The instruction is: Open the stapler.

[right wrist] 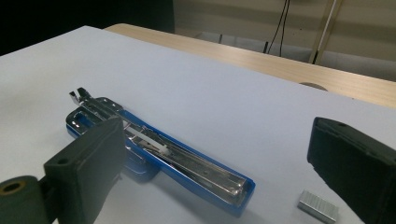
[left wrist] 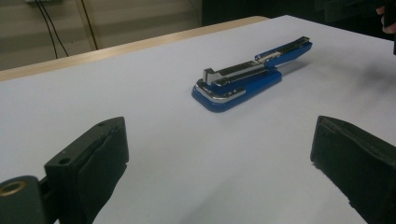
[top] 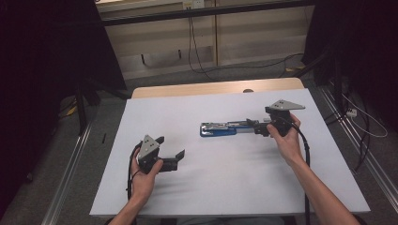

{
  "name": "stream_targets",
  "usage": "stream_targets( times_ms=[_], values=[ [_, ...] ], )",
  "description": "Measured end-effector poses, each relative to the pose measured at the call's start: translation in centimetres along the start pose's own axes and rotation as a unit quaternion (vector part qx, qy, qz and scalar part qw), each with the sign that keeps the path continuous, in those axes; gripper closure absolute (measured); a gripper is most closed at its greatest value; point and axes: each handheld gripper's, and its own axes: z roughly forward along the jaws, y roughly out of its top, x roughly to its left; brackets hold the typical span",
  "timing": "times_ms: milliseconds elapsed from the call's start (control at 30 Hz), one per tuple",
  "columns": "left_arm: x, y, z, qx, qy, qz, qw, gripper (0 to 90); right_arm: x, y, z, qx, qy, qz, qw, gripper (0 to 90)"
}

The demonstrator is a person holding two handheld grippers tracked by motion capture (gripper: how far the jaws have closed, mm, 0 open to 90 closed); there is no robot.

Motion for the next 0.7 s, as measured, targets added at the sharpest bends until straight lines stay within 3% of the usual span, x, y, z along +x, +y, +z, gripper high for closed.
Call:
stream_targets(
  times_ms=[200,367,700],
  values=[
    [-0.7,-0.4,-1.3,-0.005,-0.003,0.001,1.0000,4.0,-0.9,1.1,-1.2,0.008,-0.009,0.001,0.9999,4.3],
    [-1.0,-0.9,-2.1,0.000,0.003,0.016,0.9999,3.4,-2.3,1.3,-2.0,0.010,-0.017,0.011,0.9997,6.1],
    [-1.4,-1.1,-2.8,-0.001,-0.001,0.010,0.9999,3.6,-2.8,0.9,-0.4,0.056,-0.001,-0.005,0.9984,9.2]
  ],
)
